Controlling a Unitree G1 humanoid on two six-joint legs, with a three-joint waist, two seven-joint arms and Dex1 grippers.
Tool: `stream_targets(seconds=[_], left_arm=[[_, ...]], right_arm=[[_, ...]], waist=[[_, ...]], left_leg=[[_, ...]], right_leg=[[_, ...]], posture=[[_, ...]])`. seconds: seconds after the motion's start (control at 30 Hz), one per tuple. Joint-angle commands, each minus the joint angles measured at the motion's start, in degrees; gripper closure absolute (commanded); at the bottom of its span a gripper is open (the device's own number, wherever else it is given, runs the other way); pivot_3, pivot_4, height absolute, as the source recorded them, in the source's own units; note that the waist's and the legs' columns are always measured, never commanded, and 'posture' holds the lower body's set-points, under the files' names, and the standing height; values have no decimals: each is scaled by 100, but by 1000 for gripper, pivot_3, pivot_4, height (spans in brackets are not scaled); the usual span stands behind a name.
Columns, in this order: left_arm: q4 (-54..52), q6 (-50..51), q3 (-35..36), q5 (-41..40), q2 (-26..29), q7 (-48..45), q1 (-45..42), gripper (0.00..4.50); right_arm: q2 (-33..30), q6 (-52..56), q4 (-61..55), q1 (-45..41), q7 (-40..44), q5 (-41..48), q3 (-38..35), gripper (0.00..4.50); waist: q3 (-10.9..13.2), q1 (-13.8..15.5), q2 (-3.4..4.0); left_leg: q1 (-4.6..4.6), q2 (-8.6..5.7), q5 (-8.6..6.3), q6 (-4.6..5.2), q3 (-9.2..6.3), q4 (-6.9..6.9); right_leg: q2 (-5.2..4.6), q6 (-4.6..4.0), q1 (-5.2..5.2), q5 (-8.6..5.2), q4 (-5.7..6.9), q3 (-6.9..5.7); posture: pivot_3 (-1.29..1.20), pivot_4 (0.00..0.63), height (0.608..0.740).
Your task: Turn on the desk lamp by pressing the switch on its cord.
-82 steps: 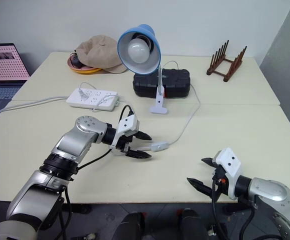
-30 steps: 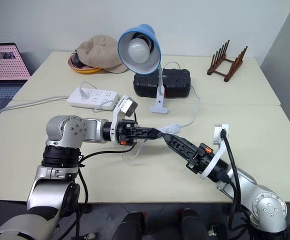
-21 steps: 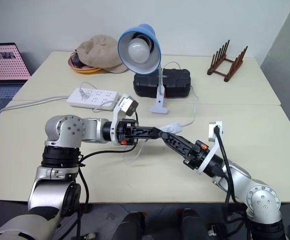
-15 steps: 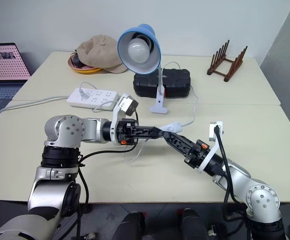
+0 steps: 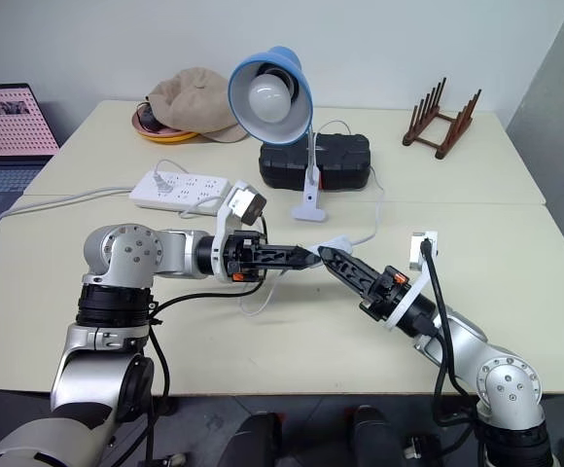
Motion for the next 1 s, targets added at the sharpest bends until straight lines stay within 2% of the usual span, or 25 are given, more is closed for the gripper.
stream_targets(seconds=[0.03,0.07,0.17,0.3,0.43,0.63,1.0], left_arm=[[-208,-59,12,-177,48,-29,-13,4120],[-222,-67,-1,-177,55,-40,-6,4120],[-245,-64,-9,-188,55,-41,10,4120],[-269,-57,-8,-209,52,-33,28,4120],[-273,-69,-11,-216,50,-15,39,4120],[-273,-69,-5,-269,56,29,46,4120],[-261,-88,-19,-309,93,85,45,4120]], right_arm=[[-60,-26,-141,0,87,92,-91,351],[-77,-11,-147,8,100,50,-75,453],[-88,-4,-144,19,112,-14,-47,1285],[-99,-8,-108,-3,128,-44,-40,2073],[-143,25,-98,-11,166,-100,-28,3075],[-223,79,-175,-2,264,-278,76,3710],[-259,29,-220,-33,221,-324,89,3800]], waist=[[0,0,0],[0,0,0],[0,0,0],[0,0,0],[0,0,0],[0,0,0],[0,0,0]], left_leg=[[0,0,0,0,0,0],[0,0,0,0,0,0],[0,0,0,0,1,0],[0,0,0,0,1,-2],[0,0,0,0,1,-2],[-1,0,0,0,1,-3],[-1,0,0,0,1,-3]], right_leg=[[0,0,0,0,0,-1],[0,0,0,0,0,0],[0,0,0,0,-1,0],[0,-1,-1,-1,-1,0],[0,-1,-1,-1,-2,1],[0,-1,-2,-1,-2,0],[0,-1,-2,-1,-4,0]], posture=[[0,150,740],[0,150,740],[0,150,740],[0,150,740],[0,150,740],[0,150,740],[0,150,740]])
